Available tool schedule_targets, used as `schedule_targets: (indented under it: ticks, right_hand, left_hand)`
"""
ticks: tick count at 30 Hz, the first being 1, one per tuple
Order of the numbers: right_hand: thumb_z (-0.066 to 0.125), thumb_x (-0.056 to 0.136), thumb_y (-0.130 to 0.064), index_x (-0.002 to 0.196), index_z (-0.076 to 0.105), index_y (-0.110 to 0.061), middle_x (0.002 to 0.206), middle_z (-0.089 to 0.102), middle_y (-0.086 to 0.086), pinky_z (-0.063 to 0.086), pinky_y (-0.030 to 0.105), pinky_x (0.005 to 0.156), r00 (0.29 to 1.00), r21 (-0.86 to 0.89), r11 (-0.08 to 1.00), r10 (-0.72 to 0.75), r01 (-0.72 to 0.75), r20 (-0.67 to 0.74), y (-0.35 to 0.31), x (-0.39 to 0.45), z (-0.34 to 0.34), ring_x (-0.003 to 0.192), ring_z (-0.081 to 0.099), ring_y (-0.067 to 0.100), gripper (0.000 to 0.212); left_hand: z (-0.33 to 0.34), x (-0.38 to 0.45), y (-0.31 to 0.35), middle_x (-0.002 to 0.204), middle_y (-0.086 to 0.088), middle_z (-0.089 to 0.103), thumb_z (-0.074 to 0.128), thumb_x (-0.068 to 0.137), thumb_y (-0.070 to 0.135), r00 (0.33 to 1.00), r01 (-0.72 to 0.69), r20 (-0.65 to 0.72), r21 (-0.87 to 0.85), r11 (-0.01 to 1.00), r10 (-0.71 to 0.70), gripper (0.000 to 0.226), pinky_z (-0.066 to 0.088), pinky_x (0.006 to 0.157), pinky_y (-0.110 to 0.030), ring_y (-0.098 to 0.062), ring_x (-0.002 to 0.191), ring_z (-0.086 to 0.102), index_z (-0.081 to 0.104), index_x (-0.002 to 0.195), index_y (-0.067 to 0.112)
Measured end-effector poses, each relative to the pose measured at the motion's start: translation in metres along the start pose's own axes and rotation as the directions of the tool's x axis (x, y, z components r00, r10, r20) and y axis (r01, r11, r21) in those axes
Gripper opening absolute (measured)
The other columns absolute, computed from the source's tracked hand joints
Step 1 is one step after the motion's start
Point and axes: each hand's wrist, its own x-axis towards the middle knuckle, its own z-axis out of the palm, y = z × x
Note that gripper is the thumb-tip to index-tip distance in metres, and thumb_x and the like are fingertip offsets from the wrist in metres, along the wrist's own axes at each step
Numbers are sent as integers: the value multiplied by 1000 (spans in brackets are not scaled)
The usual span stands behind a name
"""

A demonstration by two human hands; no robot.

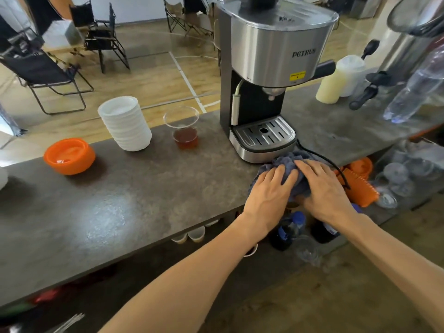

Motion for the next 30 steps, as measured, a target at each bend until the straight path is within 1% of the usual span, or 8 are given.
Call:
schedule_targets:
  ticks: [4,7,12,17,20,23,27,30]
  right_hand:
    - [88,65,-25,139,50,-10,140,55,14,39,48,109,997,2,999,-52,52,-59,-38,-15,11,131,48,33,85]
    - [83,68,-28,139,50,-10,140,55,16,40,50,109,990,19,994,-103,106,-91,-79,-28,26,131,49,36,81]
    - [75,72,-31,144,45,-12,145,51,15,36,49,114,970,24,972,-232,234,-66,-176,-39,50,137,44,34,81]
    - [71,72,-27,143,47,-11,145,52,14,36,49,114,933,98,928,-357,359,-34,-282,-61,71,136,46,35,77]
    - [65,69,-23,139,53,-14,139,56,10,41,47,110,879,216,864,-475,455,51,-331,-65,71,129,50,33,72]
    - [62,70,-17,133,60,-17,129,63,4,43,38,105,835,525,741,-542,418,99,-363,-49,48,117,56,24,62]
    - [62,78,-13,146,46,-25,145,51,3,37,36,112,881,538,744,-473,396,6,-398,-20,31,128,49,24,71]
    - [57,89,-40,156,21,-33,164,20,10,24,50,119,869,273,875,-456,400,191,-412,-5,47,148,21,33,77]
  left_hand:
    - [-17,-44,-16,137,-17,52,51,89,13,998,17,-56,2,1000,-17,54,41,106,-41,-33,123,52,44,142,10]
    - [-35,-84,-36,139,-13,52,60,88,19,996,54,-68,-7,999,-55,56,41,107,-37,-29,125,53,45,142,14]
    - [-73,-171,-80,144,-11,51,75,82,27,981,186,-58,29,982,-184,71,42,108,-37,-29,129,53,41,144,17]
    - [-108,-268,-119,148,-11,48,68,84,16,939,340,-74,45,939,-337,68,42,111,-39,-27,134,49,42,147,17]
    - [-148,-319,-139,142,-3,51,59,80,8,905,424,-36,0,906,-424,66,45,101,-33,-25,126,54,46,143,20]
    - [-199,-340,-158,123,1,57,54,78,21,876,479,0,-110,871,-482,58,45,84,-30,-25,105,59,49,135,25]
    - [-233,-336,-186,147,-7,45,52,91,34,820,562,-158,46,826,-550,61,35,110,-42,-28,132,44,37,149,21]
    - [-222,-329,-204,163,-7,22,48,98,38,779,627,-66,97,773,-624,66,19,121,-44,-27,149,22,21,156,24]
